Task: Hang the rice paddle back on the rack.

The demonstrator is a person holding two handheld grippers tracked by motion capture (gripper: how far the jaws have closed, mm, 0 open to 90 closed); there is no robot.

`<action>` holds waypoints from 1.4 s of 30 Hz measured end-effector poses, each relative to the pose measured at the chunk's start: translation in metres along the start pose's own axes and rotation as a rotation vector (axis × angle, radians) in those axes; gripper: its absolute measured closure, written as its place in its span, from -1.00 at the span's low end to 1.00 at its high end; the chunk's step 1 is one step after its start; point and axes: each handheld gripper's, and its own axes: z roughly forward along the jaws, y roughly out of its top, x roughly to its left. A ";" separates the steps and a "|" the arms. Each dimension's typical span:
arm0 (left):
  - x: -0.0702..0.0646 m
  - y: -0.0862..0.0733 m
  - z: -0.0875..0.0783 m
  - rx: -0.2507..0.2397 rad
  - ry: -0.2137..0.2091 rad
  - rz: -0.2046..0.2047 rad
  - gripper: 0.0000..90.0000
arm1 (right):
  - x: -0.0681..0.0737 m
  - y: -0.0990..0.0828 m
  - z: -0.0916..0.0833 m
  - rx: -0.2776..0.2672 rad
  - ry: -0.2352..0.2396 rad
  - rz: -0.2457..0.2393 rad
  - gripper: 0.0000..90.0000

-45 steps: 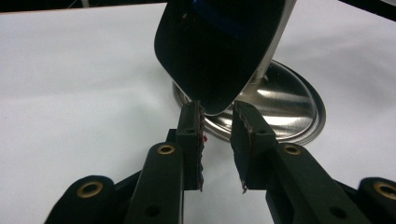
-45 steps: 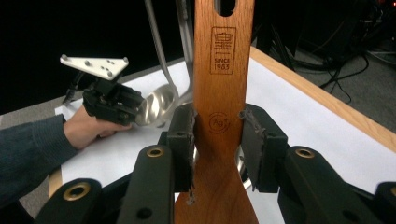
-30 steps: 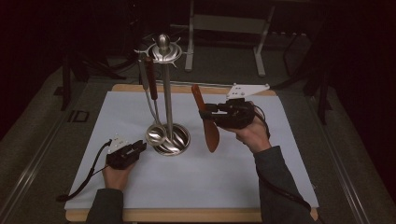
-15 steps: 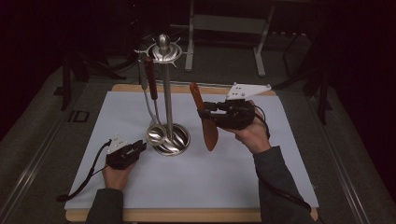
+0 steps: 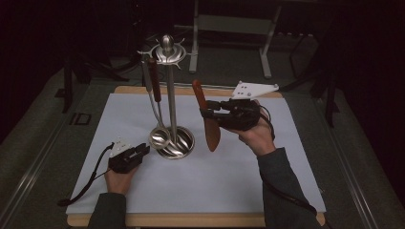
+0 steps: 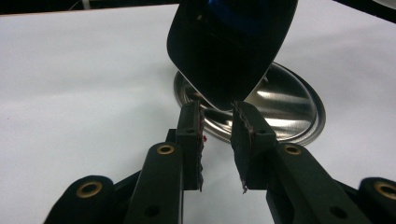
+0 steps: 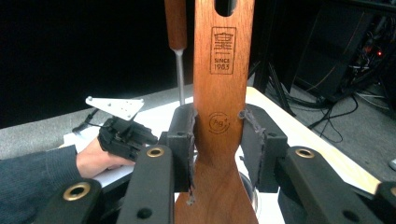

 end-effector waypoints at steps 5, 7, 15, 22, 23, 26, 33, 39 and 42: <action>0.000 0.000 0.000 -0.001 -0.001 0.001 0.63 | 0.002 0.005 0.000 -0.020 -0.001 -0.004 0.48; 0.000 0.000 0.000 -0.001 0.000 0.001 0.63 | 0.003 0.006 0.000 -0.025 -0.002 -0.004 0.48; 0.000 0.000 0.000 -0.001 0.000 0.001 0.63 | 0.006 0.015 0.002 -0.052 0.005 -0.005 0.48; 0.000 0.000 0.000 0.001 -0.001 0.000 0.63 | 0.009 0.028 0.006 -0.075 0.002 -0.008 0.48; 0.000 0.000 0.000 0.001 -0.001 -0.001 0.63 | 0.009 0.029 0.006 -0.076 0.002 -0.011 0.48; 0.000 0.000 0.000 0.000 -0.001 -0.001 0.63 | 0.011 0.033 0.008 -0.078 0.001 -0.013 0.48; 0.000 0.000 0.000 0.001 -0.001 0.000 0.63 | 0.013 0.042 0.013 -0.080 -0.012 -0.013 0.48; 0.000 0.000 0.000 0.002 -0.002 0.000 0.63 | 0.014 0.046 0.021 -0.068 -0.022 -0.013 0.48; 0.000 0.000 0.000 0.002 -0.002 -0.001 0.63 | 0.014 0.047 0.024 -0.059 -0.032 -0.015 0.48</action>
